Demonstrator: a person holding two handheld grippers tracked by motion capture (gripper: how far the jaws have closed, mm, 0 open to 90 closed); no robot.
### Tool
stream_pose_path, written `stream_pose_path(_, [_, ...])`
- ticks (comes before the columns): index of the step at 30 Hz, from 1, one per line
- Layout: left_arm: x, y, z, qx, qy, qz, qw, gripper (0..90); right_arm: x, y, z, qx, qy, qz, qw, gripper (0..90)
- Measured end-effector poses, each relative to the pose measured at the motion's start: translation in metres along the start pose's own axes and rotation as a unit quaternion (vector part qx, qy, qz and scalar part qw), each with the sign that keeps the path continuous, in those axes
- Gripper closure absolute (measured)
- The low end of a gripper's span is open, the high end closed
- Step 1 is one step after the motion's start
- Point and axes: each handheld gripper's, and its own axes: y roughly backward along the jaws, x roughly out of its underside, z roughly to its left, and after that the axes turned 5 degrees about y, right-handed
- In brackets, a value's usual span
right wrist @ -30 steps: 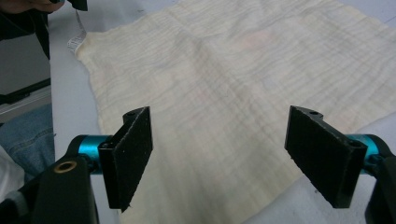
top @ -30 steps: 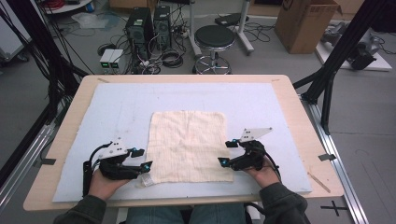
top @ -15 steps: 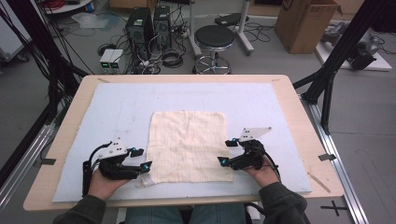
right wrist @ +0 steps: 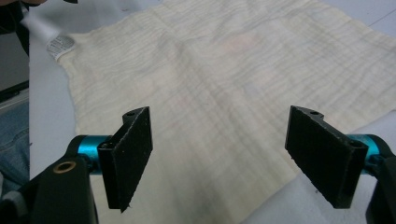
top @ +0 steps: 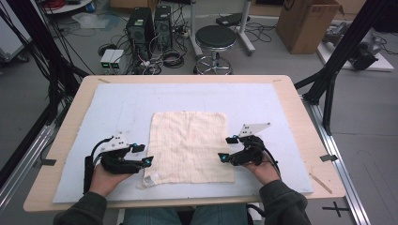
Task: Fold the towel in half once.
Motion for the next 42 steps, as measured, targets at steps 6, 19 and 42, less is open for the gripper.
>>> stream_pose_path(6, [-0.005,0.0,0.006,-0.003,0.002,0.004,1.0,40.7,-0.003,-0.001,-0.008,0.006,-0.002,0.003,1.0,22.8])
stream_pose_path(19, [-0.029,-0.008,0.021,-0.007,0.004,0.003,1.0,43.5,-0.016,-0.005,-0.028,0.018,-0.009,0.008,0.9998,23.4])
stream_pose_path(42, [-0.087,-0.045,0.071,-0.063,0.044,-0.013,0.997,49.8,-0.067,-0.005,-0.086,0.073,-0.008,0.014,0.9972,38.2])
